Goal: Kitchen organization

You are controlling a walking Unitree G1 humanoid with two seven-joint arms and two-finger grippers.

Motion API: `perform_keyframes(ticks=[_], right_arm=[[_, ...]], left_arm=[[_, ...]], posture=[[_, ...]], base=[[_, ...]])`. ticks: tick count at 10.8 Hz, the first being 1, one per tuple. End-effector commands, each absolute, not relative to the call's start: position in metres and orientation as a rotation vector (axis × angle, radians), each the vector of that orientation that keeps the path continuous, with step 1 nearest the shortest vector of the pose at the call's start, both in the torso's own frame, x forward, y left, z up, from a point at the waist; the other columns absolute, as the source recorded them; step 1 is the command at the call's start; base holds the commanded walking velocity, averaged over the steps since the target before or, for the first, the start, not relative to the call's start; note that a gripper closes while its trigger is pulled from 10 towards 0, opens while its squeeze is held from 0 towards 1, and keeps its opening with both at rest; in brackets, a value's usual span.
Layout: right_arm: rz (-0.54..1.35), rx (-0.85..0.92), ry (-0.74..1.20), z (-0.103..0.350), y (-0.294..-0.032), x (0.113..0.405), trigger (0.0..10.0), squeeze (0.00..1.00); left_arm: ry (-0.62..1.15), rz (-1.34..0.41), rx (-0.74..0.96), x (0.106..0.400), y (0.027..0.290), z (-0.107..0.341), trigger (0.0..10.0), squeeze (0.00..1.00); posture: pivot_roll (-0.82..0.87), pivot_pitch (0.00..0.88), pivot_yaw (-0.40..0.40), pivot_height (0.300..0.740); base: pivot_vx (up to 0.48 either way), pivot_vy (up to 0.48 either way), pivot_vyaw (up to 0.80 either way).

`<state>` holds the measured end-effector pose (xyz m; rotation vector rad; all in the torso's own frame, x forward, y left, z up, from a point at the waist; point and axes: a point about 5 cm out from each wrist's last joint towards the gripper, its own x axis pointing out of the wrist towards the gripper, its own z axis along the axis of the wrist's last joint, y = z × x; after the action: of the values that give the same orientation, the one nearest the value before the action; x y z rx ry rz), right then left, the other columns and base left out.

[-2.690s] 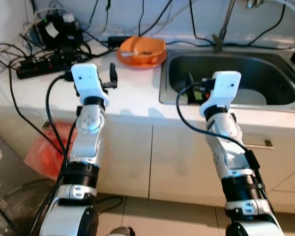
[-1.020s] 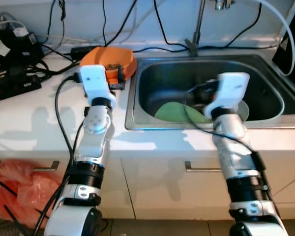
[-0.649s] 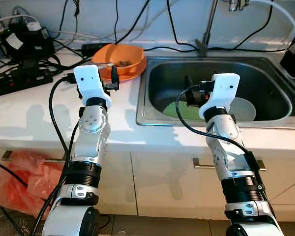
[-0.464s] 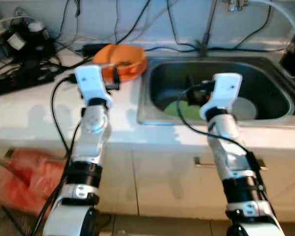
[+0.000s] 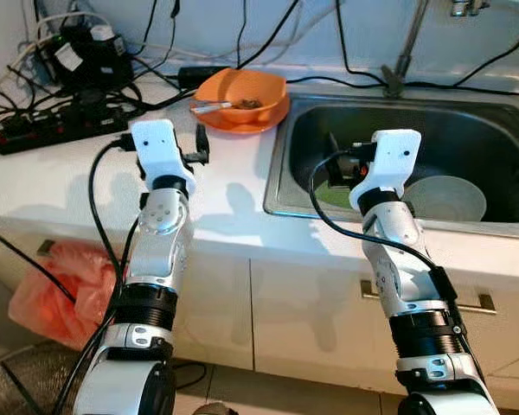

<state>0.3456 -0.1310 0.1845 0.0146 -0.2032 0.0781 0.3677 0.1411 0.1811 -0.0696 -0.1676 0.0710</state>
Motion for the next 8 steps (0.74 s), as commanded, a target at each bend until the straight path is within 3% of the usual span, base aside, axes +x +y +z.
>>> perform_keyframes(ticks=[1,4,8], right_arm=[[0.077,0.027,-0.202,0.187,-0.131,0.347,10.0,0.0],[0.08,0.032,-0.202,0.186,-0.13,0.345,10.0,0.0],[0.072,0.045,-0.197,0.183,-0.131,0.339,10.0,0.0]], left_arm=[[-0.129,0.041,-0.076,0.372,0.139,0.181,10.0,0.0],[-0.035,-0.01,-0.105,0.38,0.138,0.173,10.0,0.0],[-0.043,-0.05,-0.108,0.39,0.136,0.183,10.0,0.0]], posture=[[0.06,0.0,0.049,0.74],[0.07,0.0,0.049,0.74],[0.06,0.0,0.068,0.74]], base=[[0.0,0.0,0.0],[0.0,0.0,0.0],[0.0,0.0,0.0]])
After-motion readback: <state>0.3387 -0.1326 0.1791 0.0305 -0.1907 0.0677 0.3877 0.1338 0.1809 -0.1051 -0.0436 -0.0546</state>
